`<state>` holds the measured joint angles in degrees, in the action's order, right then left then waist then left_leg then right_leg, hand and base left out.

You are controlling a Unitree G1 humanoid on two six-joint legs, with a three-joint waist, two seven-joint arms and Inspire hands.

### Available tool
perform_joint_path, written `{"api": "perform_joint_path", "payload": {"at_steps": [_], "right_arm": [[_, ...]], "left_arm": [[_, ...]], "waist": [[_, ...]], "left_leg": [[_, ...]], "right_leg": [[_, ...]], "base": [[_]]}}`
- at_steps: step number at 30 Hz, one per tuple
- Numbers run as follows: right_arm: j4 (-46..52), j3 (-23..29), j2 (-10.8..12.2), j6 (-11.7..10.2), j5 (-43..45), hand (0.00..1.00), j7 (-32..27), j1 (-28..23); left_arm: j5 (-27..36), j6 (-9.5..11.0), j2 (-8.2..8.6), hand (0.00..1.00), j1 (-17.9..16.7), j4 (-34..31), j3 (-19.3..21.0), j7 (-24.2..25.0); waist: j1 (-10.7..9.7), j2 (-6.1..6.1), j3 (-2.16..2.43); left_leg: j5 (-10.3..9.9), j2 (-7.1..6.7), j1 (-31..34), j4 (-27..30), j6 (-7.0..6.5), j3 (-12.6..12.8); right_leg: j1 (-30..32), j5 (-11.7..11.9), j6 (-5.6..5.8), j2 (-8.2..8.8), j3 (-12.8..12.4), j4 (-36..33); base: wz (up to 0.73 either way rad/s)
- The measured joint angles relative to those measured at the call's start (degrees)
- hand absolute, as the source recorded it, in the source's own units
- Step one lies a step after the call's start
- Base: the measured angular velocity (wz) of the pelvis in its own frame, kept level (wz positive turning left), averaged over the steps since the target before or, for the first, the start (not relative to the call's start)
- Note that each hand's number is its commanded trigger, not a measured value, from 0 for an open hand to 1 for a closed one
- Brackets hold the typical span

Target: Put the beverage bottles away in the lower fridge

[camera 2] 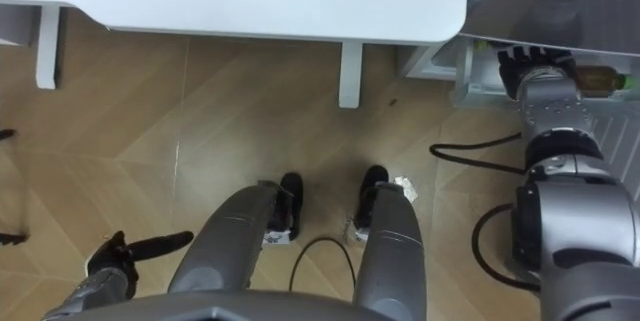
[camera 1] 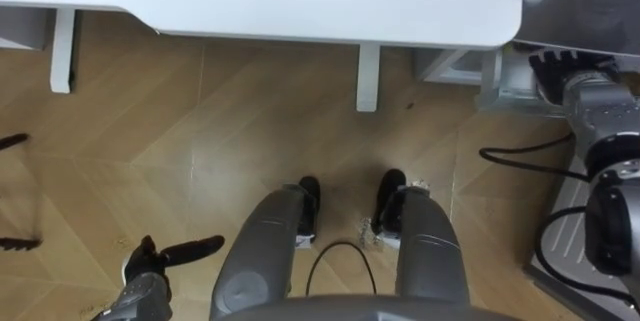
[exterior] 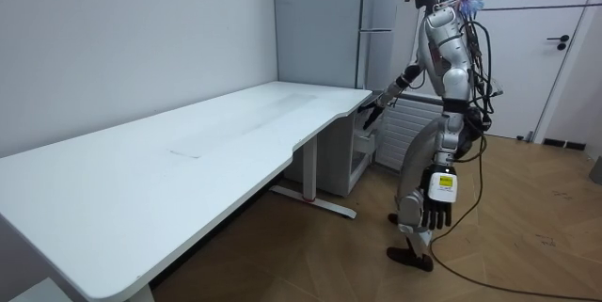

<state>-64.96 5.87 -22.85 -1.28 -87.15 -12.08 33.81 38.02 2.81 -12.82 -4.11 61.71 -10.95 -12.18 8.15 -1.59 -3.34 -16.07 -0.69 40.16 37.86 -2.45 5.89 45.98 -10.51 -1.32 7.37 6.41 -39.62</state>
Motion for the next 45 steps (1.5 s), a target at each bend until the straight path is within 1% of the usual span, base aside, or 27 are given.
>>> {"api": "perform_joint_path", "payload": {"at_steps": [4, 12, 15, 18, 20, 23, 26, 29, 30, 31, 32, 33, 34, 35, 36, 37, 38, 39, 41, 42, 43, 45], "right_arm": [[-0.1, 0.0, 0.0, 0.0, 0.0, 0.00, 0.2, 0.0], [-0.1, -0.1, 0.0, 0.0, -0.1, 0.00, 0.7, -0.5], [-0.9, -0.1, 0.1, 0.2, 0.0, 0.00, 2.0, -1.9], [-2.2, -0.2, 0.2, 1.1, 1.6, 0.00, 2.3, -2.3], [-2.3, -0.1, 0.2, 1.4, 2.5, 0.00, 2.7, -2.9], [-2.3, -0.1, 0.1, 1.4, 4.4, 0.00, 4.4, -3.7], [-2.0, -0.1, 0.1, 1.4, 5.6, 0.00, 5.5, -5.1], [-1.2, -0.1, -0.1, 1.4, 6.7, 0.00, 6.3, -7.1], [-0.8, -0.1, -0.1, 1.4, 7.0, 0.00, 6.5, -7.9], [0.7, -0.1, -0.1, 1.4, 7.5, 0.00, 6.7, -9.7], [1.6, -0.1, -0.1, 1.3, 8.4, 0.00, 6.9, -11.4], [2.0, -0.1, -0.1, 1.3, 8.9, 0.00, 6.9, -12.0], [2.7, -0.1, -0.1, 1.1, 10.3, 0.00, 6.9, -13.5], [3.1, -0.1, -0.1, 1.0, 11.6, 0.00, 6.8, -14.8], [3.6, -0.1, -0.1, 0.9, 12.0, 0.00, 6.7, -15.4], [5.1, -0.1, -0.1, 0.3, 12.5, 0.00, 6.5, -16.8], [5.1, -0.1, 0.0, -0.3, 12.6, 0.00, 6.5, -17.3], [5.1, -0.1, 0.0, -0.5, 12.5, 0.00, 6.5, -17.6], [5.1, -0.1, 0.0, -0.6, 13.2, 0.00, 5.6, -19.5], [5.1, -0.1, 0.0, -0.6, 13.4, 0.00, 5.0, -19.8], [5.0, -0.1, 0.0, -0.6, 13.8, 0.00, 4.2, -20.4], [5.0, -0.1, 0.1, -0.6, 14.1, 0.00, 3.0, -21.0]], "left_arm": [[0.0, 0.0, 0.00, 0.00, 0.0, 0.0, 0.0, 0.4], [0.2, 0.0, -0.02, 0.00, 0.0, -0.8, -1.7, 0.4], [0.2, 0.0, 0.01, 0.00, -0.2, -0.2, -1.7, 0.5], [0.2, 0.0, 0.03, 0.00, -0.4, 0.3, -1.6, 0.6], [0.1, -0.1, 0.11, 0.00, -0.4, 0.3, -1.2, 1.4], [0.2, -0.1, 0.19, 0.00, -0.4, 0.3, 0.5, 2.9], [0.6, -0.1, 0.11, 0.00, -0.5, 0.3, 1.4, 3.3], [0.7, -0.1, 0.05, 0.00, -0.6, 0.8, 1.8, 4.2], [0.7, -0.1, 0.02, 0.00, -0.6, 1.2, 1.9, 4.3], [0.6, -0.1, -0.07, 0.00, -0.6, 1.8, 2.0, 4.4], [0.6, 0.0, -0.11, 0.00, -0.6, 2.5, 2.3, 4.4], [0.6, -0.1, -0.09, 0.00, -0.7, 2.6, 2.7, 4.4], [0.3, -0.1, -0.09, 0.00, -1.0, 2.6, 3.5, 4.4], [0.1, -0.1, -0.11, 0.00, -1.4, 2.6, 4.2, 4.4], [0.1, -0.1, -0.17, 0.00, -1.4, 2.6, 4.3, 4.4], [0.4, -0.1, -0.19, 0.00, -1.5, 2.5, 4.3, 4.4], [0.7, 0.0, -0.19, 0.00, -1.6, 2.4, 4.2, 4.4], [0.8, 0.0, -0.19, 0.00, -1.6, 2.5, 4.2, 4.3], [0.8, 0.0, -0.19, 0.00, -1.8, 2.3, 4.2, 4.0], [0.8, 0.0, -0.19, 0.00, -1.8, 2.3, 4.2, 3.9], [0.8, 0.0, -0.23, 0.00, -1.9, 2.3, 4.2, 3.7], [0.8, 0.0, -0.31, 0.00, -1.9, 2.2, 4.2, 3.6]], "waist": [[0.0, 0.00, 0.00], [0.0, 0.00, 0.00], [0.2, -0.01, -0.01], [0.2, 0.00, -0.01], [0.1, 0.01, 0.00], [-0.2, 0.04, 0.02], [-0.5, 0.05, 0.04], [-1.3, -0.05, 0.33], [-1.4, -0.09, 0.61], [-1.6, -0.19, 0.77], [-1.8, -0.27, 1.14], [-1.9, -0.36, 1.30], [-2.0, -0.46, 1.60], [-2.2, -0.55, 2.08], [-2.3, -0.62, 2.17], [-3.0, -0.62, 2.39], [-3.3, -0.55, 2.48], [-3.3, -0.54, 2.49], [-3.3, -0.51, 2.49], [-3.3, -0.51, 2.49], [-3.3, -0.44, 2.46], [-3.4, -0.43, 2.46]], "left_leg": [[0.0, 0.00, 0.0, 0.0, 0.00, 0.0], [0.0, 0.01, 0.1, 0.6, 0.03, 0.0], [-0.1, 0.07, -1.6, 0.4, 0.11, 0.0], [-0.2, 0.04, -3.5, -0.2, 0.12, 0.0], [-0.2, 0.15, -4.1, -0.3, 0.13, 0.0], [-0.3, 0.47, -4.2, -0.2, 0.07, 0.0], [-0.4, 0.61, -4.9, -0.2, -0.03, 0.0], [-0.6, 0.62, -5.9, -0.2, -0.17, 0.0], [-0.7, 0.68, -6.0, -0.2, -0.16, 0.0], [-0.8, 0.81, -6.8, -0.3, -0.14, 0.1], [-1.0, 0.96, -7.5, -0.4, -0.13, 0.1], [-1.1, 1.01, -7.8, -0.5, -0.11, 0.2], [-1.3, 1.09, -8.6, -0.4, -0.06, 0.3], [-1.4, 1.23, -9.3, -0.6, 0.00, 0.3], [-1.4, 1.23, -9.6, -0.7, 0.01, 0.3], [-1.4, 1.27, -10.0, -0.7, -0.01, 0.3], [-1.4, 1.60, -10.2, -0.9, -0.02, 0.4], [-1.4, 1.86, -10.3, -1.0, -0.02, 0.6], [-1.4, 2.43, -10.8, -1.2, -0.01, 1.0], [-1.4, 2.54, -10.8, -1.2, -0.02, 1.1], [-1.5, 3.00, -10.8, -1.3, -0.02, 1.4], [-1.5, 3.27, -10.6, -1.4, 0.12, 1.6]], "right_leg": [[0.0, 0.0, 0.00, -0.01, 0.0, 0.0], [-0.1, 0.1, -0.13, -0.21, 0.0, -0.2], [-1.8, 0.0, -0.08, -0.38, -0.1, 0.0], [-3.6, -0.1, 0.01, -0.34, -0.2, 0.3], [-4.3, -0.1, -0.04, -0.44, 0.0, 0.7], [-4.6, 0.1, -0.07, -0.54, 0.2, 1.0], [-5.4, 0.0, 0.08, -0.48, 0.3, 1.1], [-6.4, -0.1, 0.24, -0.42, 0.4, 1.2], [-6.7, -0.1, 0.26, -0.47, 0.4, 1.3], [-7.6, -0.1, 0.27, -0.62, 0.5, 1.7], [-8.3, -0.1, 0.31, -0.86, 0.4, 2.0], [-8.6, -0.1, 0.32, -0.97, 0.3, 2.1], [-9.5, 0.0, 0.37, -1.29, 0.2, 2.5], [-10.3, 0.1, 0.37, -1.62, 0.2, 3.1], [-10.6, 0.1, 0.38, -1.62, 0.2, 3.1], [-11.1, 0.2, 0.44, -1.67, 0.4, 3.4], [-11.6, 0.6, 0.46, -2.04, 0.4, 4.3], [-11.8, 0.9, 0.47, -2.34, 0.3, 4.8], [-12.7, 1.7, 0.52, -3.06, 0.1, 6.2], [-12.7, 1.9, 0.58, -3.18, 0.0, 6.4], [-12.8, 2.4, 0.62, -3.57, -0.2, 7.2], [-12.9, 3.0, 0.61, -3.95, -0.4, 8.1]], "base": [[0.00], [0.00], [0.00], [0.00], [0.00], [0.00], [0.00], [0.00], [0.00], [-0.07], [-0.09], [-0.10], [-0.13], [-0.10], [-0.05], [0.00], [-0.08], [-0.17], [-0.17], [-0.15], [-0.16], [-0.14]]}}
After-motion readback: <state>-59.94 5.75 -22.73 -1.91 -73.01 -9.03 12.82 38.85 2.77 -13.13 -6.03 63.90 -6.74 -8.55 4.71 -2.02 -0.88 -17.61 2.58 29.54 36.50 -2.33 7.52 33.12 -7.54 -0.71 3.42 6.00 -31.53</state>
